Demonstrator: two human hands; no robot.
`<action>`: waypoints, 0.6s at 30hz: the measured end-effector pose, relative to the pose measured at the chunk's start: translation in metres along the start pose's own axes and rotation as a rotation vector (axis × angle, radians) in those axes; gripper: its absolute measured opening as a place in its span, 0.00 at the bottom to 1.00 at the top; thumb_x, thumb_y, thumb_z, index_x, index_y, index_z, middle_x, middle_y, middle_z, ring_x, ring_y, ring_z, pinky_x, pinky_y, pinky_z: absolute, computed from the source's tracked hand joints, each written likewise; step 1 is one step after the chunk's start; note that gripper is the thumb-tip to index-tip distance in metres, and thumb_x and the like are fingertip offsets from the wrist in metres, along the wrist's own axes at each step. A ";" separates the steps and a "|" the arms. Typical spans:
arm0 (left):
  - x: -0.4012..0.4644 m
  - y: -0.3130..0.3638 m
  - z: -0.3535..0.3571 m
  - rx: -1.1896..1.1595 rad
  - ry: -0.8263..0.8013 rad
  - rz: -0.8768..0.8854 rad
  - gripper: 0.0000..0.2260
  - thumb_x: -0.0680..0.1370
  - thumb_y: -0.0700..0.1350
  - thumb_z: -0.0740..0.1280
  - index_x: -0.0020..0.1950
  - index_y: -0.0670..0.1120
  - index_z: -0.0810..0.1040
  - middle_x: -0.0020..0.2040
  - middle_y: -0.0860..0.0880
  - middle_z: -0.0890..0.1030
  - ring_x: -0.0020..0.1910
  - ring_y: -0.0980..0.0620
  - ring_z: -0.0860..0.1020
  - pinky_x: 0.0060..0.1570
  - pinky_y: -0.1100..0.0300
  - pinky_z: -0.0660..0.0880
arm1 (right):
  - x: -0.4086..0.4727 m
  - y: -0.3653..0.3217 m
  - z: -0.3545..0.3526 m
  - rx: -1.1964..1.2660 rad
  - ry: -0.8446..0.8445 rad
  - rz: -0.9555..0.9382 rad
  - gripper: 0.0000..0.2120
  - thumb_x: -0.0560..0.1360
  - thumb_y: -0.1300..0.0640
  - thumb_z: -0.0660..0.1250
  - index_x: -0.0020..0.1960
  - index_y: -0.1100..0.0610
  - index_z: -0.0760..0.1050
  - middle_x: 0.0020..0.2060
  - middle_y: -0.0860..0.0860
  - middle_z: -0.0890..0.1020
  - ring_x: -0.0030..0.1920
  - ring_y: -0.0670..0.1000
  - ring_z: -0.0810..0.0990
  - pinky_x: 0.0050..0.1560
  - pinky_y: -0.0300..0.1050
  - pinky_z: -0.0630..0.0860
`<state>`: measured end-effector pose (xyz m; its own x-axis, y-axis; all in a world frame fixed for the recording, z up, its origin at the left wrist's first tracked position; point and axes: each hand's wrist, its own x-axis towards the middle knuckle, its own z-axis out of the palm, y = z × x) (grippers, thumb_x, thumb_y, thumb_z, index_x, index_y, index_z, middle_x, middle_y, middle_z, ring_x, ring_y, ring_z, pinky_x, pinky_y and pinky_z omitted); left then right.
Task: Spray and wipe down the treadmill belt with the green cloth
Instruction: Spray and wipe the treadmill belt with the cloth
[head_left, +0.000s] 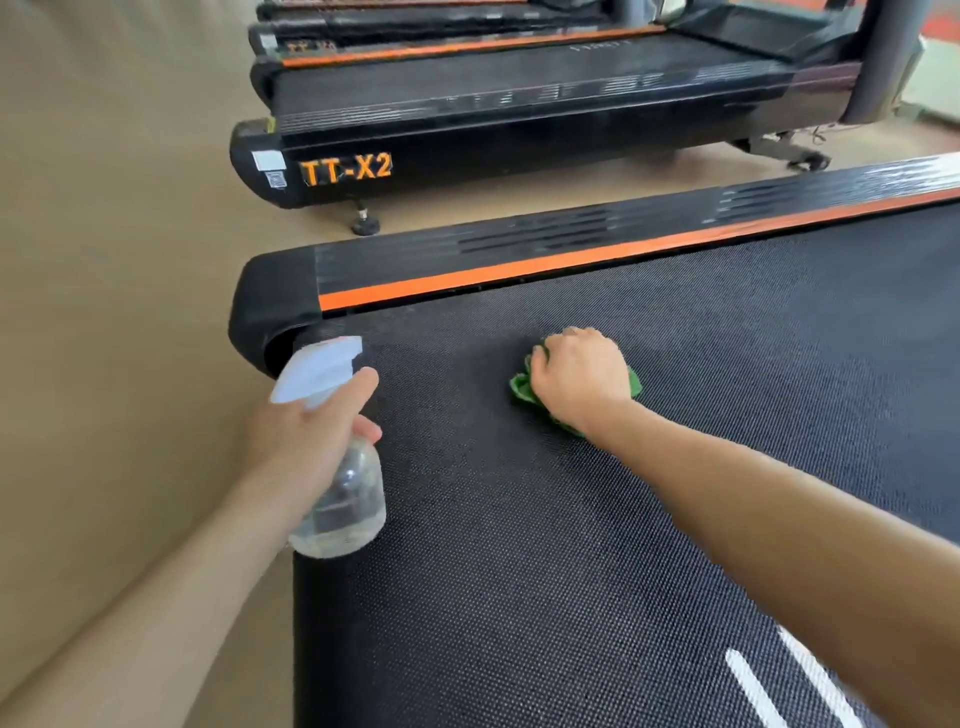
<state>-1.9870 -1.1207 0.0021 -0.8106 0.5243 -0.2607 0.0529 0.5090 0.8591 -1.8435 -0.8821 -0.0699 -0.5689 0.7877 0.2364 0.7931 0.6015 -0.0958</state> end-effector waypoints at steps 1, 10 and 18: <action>0.004 -0.001 -0.005 -0.018 0.017 -0.009 0.19 0.77 0.62 0.70 0.37 0.50 0.87 0.45 0.50 0.87 0.45 0.51 0.81 0.48 0.53 0.73 | 0.006 -0.008 0.003 -0.023 0.006 0.041 0.19 0.81 0.49 0.56 0.50 0.60 0.81 0.50 0.57 0.82 0.54 0.62 0.78 0.54 0.54 0.73; 0.038 0.039 0.008 -0.011 -0.049 0.006 0.15 0.79 0.58 0.70 0.47 0.46 0.85 0.35 0.58 0.86 0.32 0.64 0.78 0.39 0.61 0.71 | -0.115 -0.076 -0.008 0.182 0.075 -0.336 0.16 0.78 0.48 0.59 0.36 0.53 0.75 0.35 0.49 0.75 0.38 0.54 0.73 0.40 0.49 0.71; 0.042 0.094 0.021 0.082 -0.184 0.053 0.13 0.79 0.58 0.68 0.50 0.50 0.84 0.36 0.57 0.87 0.43 0.56 0.80 0.40 0.58 0.70 | -0.111 -0.085 -0.010 0.103 0.044 -0.316 0.18 0.77 0.47 0.56 0.35 0.52 0.76 0.34 0.48 0.76 0.36 0.54 0.74 0.39 0.48 0.73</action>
<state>-2.0042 -1.0368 0.0623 -0.6860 0.6636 -0.2984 0.1457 0.5271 0.8372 -1.8457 -1.0225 -0.0782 -0.7717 0.5547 0.3111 0.5511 0.8274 -0.1081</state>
